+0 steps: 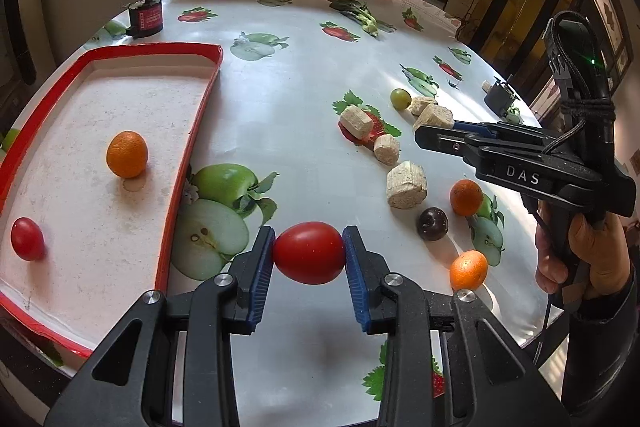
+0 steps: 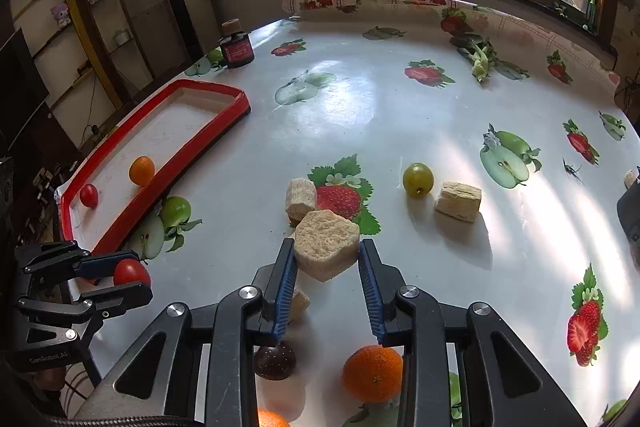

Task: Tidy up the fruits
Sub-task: 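Place the tomato and the beige block into the red tray, open both grippers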

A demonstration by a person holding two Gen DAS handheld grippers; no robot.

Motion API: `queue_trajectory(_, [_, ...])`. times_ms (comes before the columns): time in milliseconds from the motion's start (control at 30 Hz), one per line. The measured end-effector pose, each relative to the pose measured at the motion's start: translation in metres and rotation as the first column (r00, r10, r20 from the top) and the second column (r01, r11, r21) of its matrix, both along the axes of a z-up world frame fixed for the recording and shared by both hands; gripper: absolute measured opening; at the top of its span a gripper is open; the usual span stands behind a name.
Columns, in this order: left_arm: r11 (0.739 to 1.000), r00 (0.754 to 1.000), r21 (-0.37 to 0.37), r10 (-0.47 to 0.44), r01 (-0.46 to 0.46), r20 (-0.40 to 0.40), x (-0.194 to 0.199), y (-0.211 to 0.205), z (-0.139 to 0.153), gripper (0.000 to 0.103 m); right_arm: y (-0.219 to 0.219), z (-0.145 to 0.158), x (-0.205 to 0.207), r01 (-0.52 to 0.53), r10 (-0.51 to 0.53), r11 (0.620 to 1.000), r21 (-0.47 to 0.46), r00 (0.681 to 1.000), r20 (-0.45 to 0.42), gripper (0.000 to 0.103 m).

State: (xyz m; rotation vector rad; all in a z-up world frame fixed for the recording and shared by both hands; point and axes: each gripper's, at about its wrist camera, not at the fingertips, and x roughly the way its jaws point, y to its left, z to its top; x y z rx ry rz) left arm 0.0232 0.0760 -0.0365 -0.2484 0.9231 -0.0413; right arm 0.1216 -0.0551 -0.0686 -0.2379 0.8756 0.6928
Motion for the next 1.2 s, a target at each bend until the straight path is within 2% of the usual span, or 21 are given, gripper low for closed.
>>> queue_trajectory(633, [0.988, 0.988, 0.005, 0.154, -0.154, 0.026, -0.035, 0.069, 0.010, 0.032, 0.065, 0.010, -0.030, -0.130, 0.130, 0.991, 0.014, 0.991, 0.003, 0.032])
queue_trajectory(1200, [0.965, 0.964, 0.016, 0.262, -0.263, 0.044, -0.042, 0.127, 0.016, 0.032, 0.135, 0.015, -0.039, -0.238, 0.239, 0.971, 0.036, 0.971, -0.009, 0.032])
